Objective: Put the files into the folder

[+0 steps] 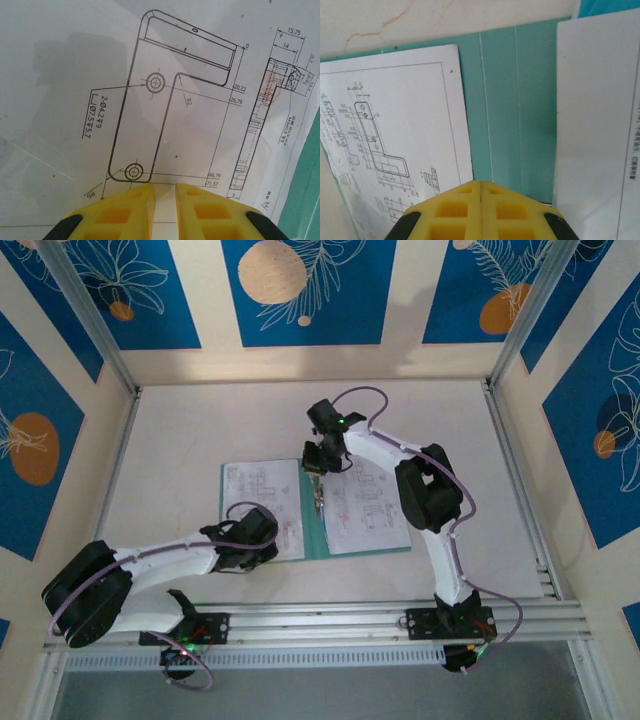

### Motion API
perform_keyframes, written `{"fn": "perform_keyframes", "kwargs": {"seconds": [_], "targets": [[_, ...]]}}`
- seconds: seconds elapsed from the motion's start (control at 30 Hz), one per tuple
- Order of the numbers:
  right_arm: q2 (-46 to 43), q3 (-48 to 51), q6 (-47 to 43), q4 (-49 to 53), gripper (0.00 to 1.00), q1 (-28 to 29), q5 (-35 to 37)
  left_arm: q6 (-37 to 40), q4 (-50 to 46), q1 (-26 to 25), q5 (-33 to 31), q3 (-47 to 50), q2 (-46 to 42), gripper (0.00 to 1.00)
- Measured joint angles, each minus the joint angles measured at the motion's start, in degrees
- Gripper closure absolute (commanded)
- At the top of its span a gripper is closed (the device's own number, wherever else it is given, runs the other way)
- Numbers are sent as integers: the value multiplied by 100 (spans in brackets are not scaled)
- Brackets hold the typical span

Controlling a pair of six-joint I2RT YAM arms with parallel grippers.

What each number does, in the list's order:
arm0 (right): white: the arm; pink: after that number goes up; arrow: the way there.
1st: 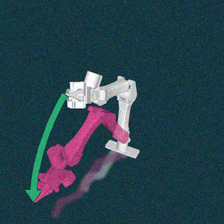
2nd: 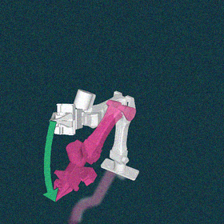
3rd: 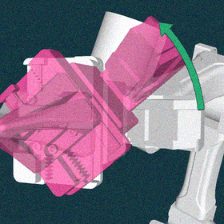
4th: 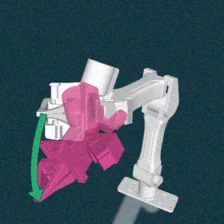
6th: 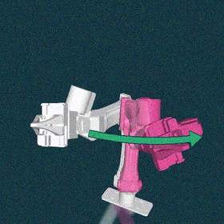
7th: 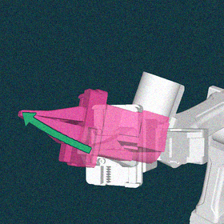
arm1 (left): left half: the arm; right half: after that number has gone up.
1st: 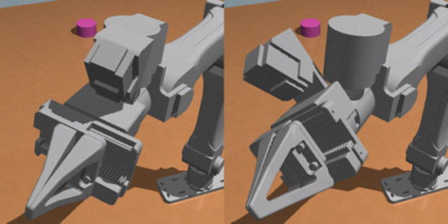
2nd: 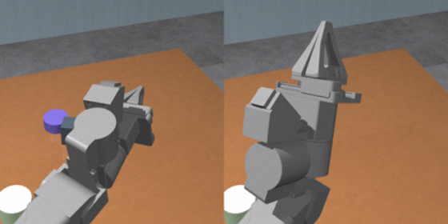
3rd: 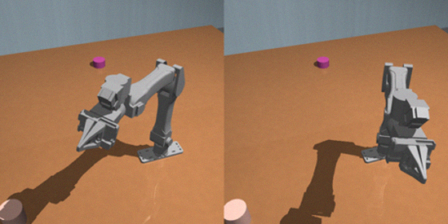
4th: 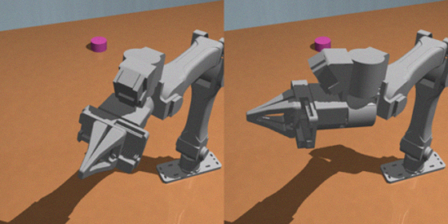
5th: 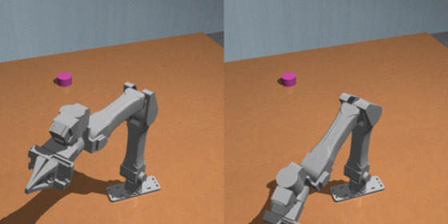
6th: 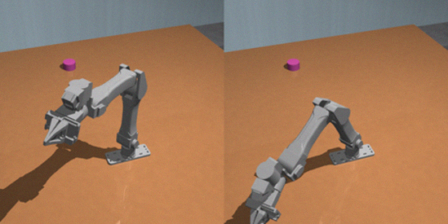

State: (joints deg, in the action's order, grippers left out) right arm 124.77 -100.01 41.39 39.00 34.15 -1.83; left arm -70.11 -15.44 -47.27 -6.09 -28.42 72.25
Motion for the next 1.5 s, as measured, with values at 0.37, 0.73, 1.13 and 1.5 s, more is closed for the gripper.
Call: {"fn": "perform_keyframes", "kwargs": {"seconds": [0.37, 0.73, 1.13, 1.5], "targets": [[-658, 726, 46, -330, 97, 170, -42, -2, 0, 0, 0, 0, 0, 81], [-1285, 1624, 282, -511, 97, 452, -140, -4, 55, 0, 0, 22, 0, 81], [-2518, 2638, 896, -713, 94, 485, 199, -122, 280, 0, 2, 81, 24, 82], [-3797, 4140, 2050, -1309, 82, -90, 162, -444, 949, -247, 0, 26, 420, 82]]}}
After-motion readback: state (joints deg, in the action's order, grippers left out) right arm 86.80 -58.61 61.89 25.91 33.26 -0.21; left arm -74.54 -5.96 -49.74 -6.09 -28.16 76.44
